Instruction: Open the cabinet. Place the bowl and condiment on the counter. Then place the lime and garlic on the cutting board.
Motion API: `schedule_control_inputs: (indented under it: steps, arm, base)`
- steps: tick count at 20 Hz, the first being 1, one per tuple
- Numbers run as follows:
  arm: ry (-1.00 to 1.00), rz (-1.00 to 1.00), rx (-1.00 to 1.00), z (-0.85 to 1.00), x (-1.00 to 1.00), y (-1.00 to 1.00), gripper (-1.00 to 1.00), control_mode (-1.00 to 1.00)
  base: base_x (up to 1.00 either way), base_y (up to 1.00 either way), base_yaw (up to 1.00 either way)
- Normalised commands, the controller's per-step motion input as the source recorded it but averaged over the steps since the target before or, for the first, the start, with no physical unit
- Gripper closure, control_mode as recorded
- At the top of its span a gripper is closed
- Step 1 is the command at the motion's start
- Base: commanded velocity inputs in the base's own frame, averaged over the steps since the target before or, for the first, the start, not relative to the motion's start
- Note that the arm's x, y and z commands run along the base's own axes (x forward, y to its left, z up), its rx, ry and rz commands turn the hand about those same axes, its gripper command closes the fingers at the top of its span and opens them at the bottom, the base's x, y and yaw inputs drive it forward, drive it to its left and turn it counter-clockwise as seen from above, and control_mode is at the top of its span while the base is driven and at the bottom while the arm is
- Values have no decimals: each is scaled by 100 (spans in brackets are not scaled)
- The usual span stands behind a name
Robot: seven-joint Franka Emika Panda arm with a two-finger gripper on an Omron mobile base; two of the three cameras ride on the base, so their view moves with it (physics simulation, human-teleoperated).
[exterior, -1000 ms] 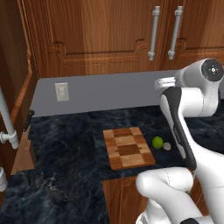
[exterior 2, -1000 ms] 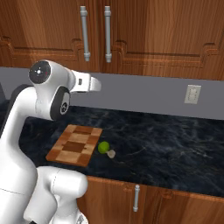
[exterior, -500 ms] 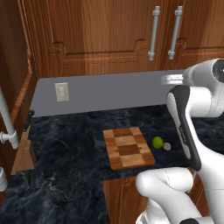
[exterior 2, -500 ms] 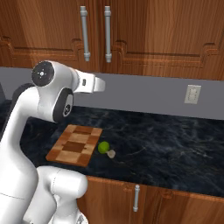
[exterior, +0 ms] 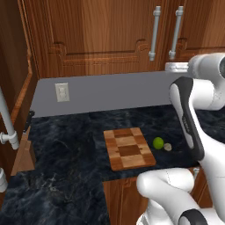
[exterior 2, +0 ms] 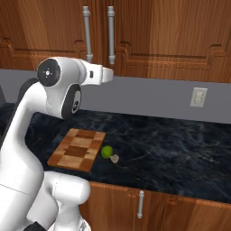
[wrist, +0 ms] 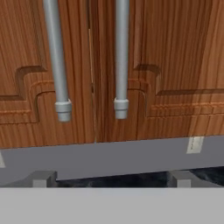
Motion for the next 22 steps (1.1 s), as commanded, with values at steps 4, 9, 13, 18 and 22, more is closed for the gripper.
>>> schedule_control_inputs:
  steps: [4,9,13,18,22]
  arm:
    - [-10,0,0,13,26,-7,-100,-100]
    - [-2,0,0,2,48,0,-100,-100]
    - [0,0,0,0,51,0,-100,-100]
    - [0,0,0,0,49,0,-100,-100]
    - [0,0,0,0,41,-1,-100,-100]
  base:
    - [0,0,0]
    - [0,0,0]
    - [0,0,0]
    - [0,0,0]
    - [0,0,0]
